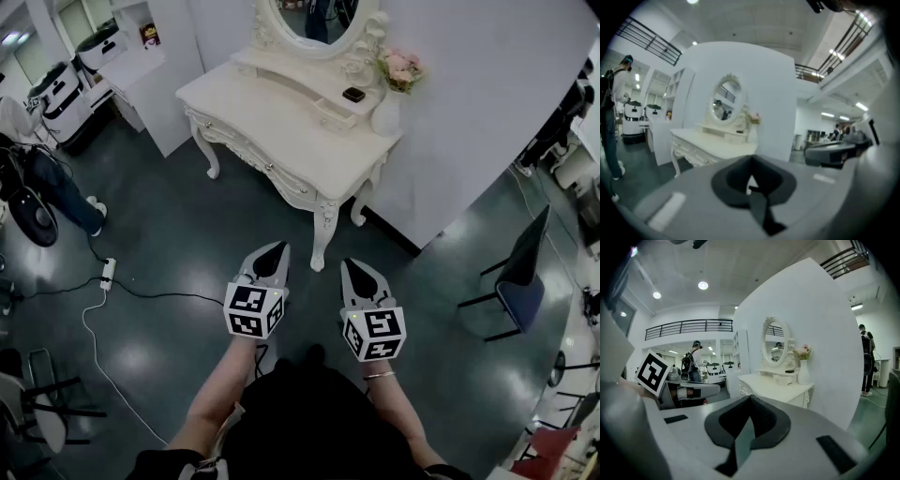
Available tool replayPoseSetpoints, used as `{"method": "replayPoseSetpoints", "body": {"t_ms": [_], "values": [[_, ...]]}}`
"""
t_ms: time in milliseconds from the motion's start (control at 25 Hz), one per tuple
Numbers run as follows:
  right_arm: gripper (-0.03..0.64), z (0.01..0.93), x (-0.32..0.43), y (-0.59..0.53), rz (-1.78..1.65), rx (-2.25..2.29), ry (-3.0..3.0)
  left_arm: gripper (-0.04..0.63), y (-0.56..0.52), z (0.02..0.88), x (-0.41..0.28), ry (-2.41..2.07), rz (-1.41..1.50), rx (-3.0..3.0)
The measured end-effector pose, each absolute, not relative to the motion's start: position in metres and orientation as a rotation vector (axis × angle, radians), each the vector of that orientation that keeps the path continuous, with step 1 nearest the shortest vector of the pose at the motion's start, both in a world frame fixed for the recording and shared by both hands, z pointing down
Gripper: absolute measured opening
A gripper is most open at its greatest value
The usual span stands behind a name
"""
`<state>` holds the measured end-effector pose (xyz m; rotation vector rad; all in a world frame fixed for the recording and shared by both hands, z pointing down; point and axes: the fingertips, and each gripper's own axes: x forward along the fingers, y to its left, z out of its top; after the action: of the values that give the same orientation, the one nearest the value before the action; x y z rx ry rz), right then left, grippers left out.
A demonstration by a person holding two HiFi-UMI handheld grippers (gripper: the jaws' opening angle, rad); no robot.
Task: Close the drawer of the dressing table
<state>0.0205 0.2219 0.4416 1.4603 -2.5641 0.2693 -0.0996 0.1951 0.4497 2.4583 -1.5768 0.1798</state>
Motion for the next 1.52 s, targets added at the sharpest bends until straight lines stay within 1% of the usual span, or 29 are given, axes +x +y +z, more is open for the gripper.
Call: {"method": "replayPoseSetpoints", "body": {"t_ms": [880, 1200, 1520], "values": [[0.005, 0.435, 0.055, 0.218, 0.275, 1.493, -2.598, 0.012, 0.184, 0.444, -0.082, -1.63, 0.165, 2.446], [0.005, 0.437, 0.065, 0.213, 0.301, 1.495, -2.605, 0.087, 0.17, 0.441, -0.077, -1.632, 0.167, 2.437], [0.005, 0.442, 0.07, 0.191, 0.323, 1.508, -2.593, 0.141, 0.14, 0.446, -0.074, -1.625, 0.185, 2.426]]}}
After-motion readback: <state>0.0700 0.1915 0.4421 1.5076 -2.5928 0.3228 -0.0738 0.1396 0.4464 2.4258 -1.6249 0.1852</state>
